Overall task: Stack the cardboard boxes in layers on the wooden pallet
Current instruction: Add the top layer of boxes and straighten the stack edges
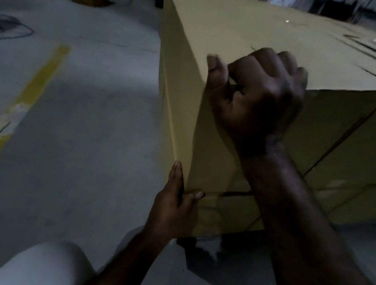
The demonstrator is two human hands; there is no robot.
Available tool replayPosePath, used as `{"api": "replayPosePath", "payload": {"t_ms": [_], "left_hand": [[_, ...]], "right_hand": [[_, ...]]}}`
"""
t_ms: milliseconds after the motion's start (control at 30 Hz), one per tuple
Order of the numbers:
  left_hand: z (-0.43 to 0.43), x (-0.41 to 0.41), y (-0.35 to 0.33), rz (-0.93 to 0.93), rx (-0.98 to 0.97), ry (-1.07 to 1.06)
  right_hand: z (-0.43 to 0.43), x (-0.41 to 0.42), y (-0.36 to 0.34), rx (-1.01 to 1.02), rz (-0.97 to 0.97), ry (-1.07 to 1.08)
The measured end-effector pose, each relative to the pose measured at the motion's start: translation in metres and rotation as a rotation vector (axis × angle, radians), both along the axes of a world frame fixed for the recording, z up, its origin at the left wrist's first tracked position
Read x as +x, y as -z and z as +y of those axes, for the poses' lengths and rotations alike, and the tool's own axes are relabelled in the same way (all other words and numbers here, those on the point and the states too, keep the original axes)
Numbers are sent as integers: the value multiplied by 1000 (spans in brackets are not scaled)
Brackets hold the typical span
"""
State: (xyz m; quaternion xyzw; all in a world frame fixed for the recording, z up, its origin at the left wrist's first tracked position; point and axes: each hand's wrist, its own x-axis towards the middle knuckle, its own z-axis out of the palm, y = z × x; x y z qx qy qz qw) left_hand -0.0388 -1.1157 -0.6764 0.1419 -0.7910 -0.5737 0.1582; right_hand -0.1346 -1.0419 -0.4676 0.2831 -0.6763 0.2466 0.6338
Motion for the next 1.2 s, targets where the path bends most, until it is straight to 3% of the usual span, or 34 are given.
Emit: {"api": "replayPosePath", "payload": {"t_ms": [300, 767, 1200], "left_hand": [[5, 5, -4, 59, -87, -77], [10, 7, 16, 129, -148, -129], [8, 6, 23, 150, 111, -212]], "right_hand": [[-14, 4, -6, -4, 54, -27], [12, 7, 29, 13, -141, -52], [5, 24, 32, 86, -210, 126]]}}
